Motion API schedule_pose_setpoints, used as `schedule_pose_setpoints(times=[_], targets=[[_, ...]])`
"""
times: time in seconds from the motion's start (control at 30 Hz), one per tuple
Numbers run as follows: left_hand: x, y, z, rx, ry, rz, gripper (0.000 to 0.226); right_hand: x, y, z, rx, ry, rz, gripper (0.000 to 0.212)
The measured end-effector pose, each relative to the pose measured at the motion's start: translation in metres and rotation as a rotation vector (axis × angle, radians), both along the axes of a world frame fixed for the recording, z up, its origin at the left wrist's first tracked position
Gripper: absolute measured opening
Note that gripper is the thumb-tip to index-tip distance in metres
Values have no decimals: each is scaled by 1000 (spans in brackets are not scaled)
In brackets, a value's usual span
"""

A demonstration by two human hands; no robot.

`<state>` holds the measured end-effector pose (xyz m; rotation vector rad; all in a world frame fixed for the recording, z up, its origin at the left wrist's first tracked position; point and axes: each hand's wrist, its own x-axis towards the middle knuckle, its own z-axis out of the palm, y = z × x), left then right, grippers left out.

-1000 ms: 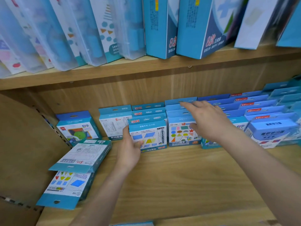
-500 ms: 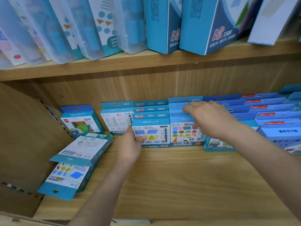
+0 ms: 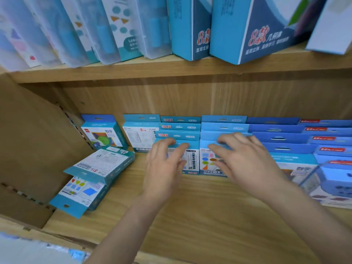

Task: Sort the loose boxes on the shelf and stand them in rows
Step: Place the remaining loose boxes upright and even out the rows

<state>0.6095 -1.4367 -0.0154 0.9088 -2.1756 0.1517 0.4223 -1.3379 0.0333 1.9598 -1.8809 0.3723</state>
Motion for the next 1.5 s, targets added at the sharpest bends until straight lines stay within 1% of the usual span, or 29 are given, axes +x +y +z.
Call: schedule_pose_setpoints(times=[0.07, 0.1, 0.27, 0.43, 0.57, 0.63, 0.7, 0.8, 0.87, 0.97, 1.03, 1.17, 1.27, 1.37, 1.4, 1.5], targets=[[-9, 2, -5, 43, -106, 80, 65, 1, 0, -13, 20, -12, -37, 54], [-12, 2, -6, 69, -127, 117, 67, 1, 1, -18, 20, -21, -51, 58], [-19, -3, -6, 130, -118, 121, 68, -1, 3, -28, -14, -50, -35, 64], [-21, 0, -1, 165, -148, 134, 64, -2, 4, -21, 43, -97, -48, 73], [-20, 6, 5, 198, -195, 134, 64, 13, 10, -16, 53, -130, -102, 60], [-12, 12, 10, 223, -165, 100, 64, 25, 9, -14, 27, -191, -112, 54], [5, 19, 15, 221, -96, 19, 60, 41, 7, -13, -7, -258, -89, 52], [47, 26, 20, 234, -14, -78, 45, 69, 2, -13, -61, -375, -2, 49], [82, 25, 18, 267, 11, -88, 41, 88, -1, -15, -71, -453, 39, 45], [140, 14, 14, 284, 32, -37, 38, 120, -5, -22, -6, -594, 49, 41], [176, 1, 13, 291, 34, 32, 41, 140, -9, -26, 50, -700, 45, 38], [223, -24, 17, 355, -65, 124, 59, 177, -19, -32, 117, -868, 58, 36], [236, -42, 18, 421, -168, 162, 65, 199, -27, -40, 128, -1028, 59, 40], [241, -59, 12, 472, -244, 181, 63, 218, -36, -45, 157, -1343, 50, 44], [241, -65, 11, 490, -264, 189, 62, 224, -38, -47, 177, -1420, 43, 45], [241, -77, 5, 557, -273, 166, 54, 241, -45, -58, 231, -1558, -6, 47]])
